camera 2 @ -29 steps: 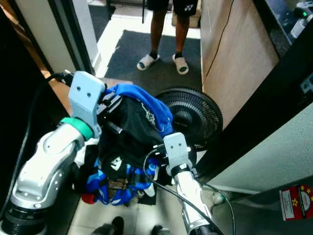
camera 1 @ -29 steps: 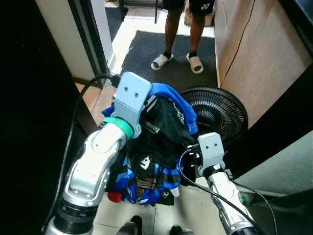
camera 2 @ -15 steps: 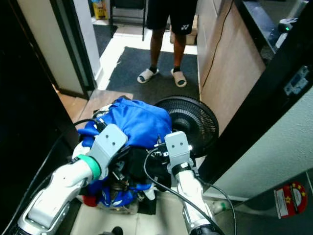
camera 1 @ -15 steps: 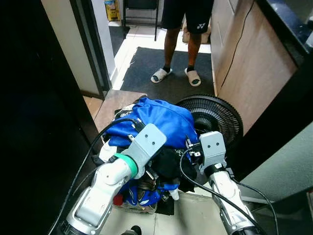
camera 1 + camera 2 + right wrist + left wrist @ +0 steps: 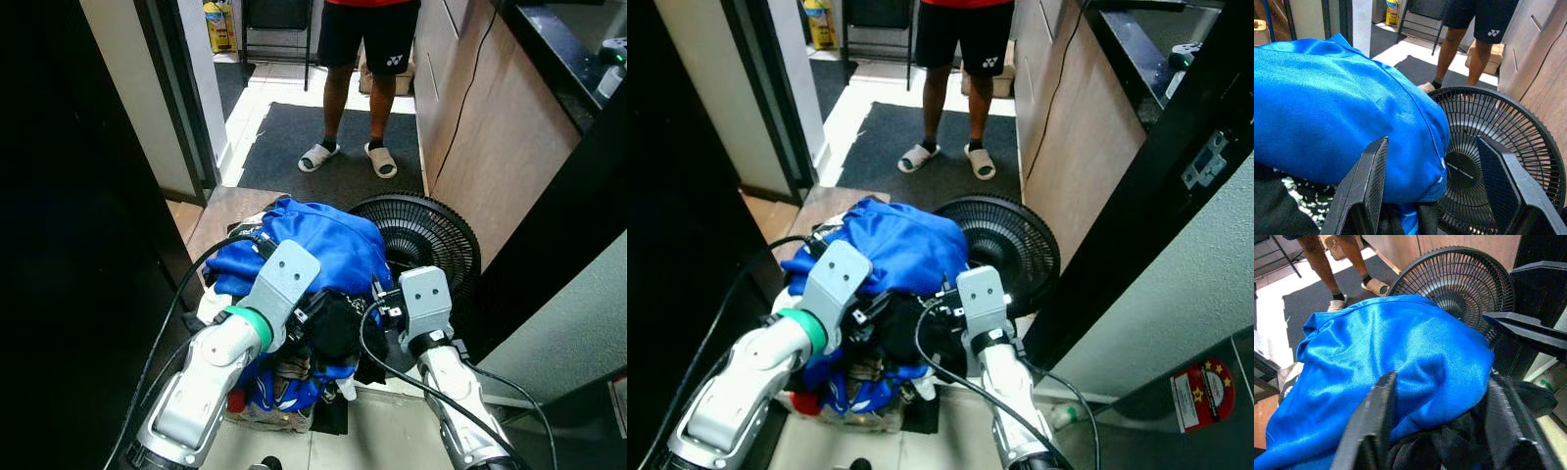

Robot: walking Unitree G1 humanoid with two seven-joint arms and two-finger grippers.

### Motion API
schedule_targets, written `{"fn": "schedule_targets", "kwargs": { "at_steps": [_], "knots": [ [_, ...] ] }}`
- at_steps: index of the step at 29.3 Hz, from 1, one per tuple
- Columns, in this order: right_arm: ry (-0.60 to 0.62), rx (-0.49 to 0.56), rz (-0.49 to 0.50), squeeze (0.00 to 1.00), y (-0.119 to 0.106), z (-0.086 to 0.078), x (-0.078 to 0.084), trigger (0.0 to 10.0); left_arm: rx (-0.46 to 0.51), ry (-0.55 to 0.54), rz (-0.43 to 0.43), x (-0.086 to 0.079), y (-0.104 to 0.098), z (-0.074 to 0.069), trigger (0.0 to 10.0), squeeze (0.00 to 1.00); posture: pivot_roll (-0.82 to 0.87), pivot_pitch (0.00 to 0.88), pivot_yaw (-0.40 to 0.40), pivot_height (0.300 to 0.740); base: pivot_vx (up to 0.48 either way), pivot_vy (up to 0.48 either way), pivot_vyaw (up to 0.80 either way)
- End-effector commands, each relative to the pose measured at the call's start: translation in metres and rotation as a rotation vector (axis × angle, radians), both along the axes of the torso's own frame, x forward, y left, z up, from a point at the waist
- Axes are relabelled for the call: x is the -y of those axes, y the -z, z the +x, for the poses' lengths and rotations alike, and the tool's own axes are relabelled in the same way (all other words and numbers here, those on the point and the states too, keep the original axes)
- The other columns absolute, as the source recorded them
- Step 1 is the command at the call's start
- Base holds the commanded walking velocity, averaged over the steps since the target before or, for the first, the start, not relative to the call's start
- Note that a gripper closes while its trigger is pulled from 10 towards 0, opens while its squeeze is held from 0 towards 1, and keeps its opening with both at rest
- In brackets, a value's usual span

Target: Clothes washing

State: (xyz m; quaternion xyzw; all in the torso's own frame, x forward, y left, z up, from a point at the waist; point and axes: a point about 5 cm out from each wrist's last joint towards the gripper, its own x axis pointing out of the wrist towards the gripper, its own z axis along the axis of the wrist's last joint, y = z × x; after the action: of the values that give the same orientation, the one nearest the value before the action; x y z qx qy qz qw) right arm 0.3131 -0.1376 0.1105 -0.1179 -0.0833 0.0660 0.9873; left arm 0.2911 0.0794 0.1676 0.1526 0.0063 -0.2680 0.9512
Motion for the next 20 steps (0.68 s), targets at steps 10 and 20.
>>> {"fn": "schedule_targets", "kwargs": {
  "at_steps": [10, 20],
  "knots": [
    [0.006, 0.033, 0.019, 0.0, -0.007, 0.001, -0.001, 10.0, 0.101, -0.2, -0.113, -0.006, -0.019, 0.017, 10.0, 0.0, 0.11, 0.089, 0.074, 0.74, 0.0, 0.0, 0.0],
    [-0.005, 0.284, 0.1, 0.0, -0.08, 0.002, 0.003, 10.0, 0.167, -0.161, -0.143, -0.011, -0.038, 0.013, 10.0, 0.0, 0.09, 0.084, 0.069, 0.74, 0.0, 0.0, 0.0]
  ]
}}
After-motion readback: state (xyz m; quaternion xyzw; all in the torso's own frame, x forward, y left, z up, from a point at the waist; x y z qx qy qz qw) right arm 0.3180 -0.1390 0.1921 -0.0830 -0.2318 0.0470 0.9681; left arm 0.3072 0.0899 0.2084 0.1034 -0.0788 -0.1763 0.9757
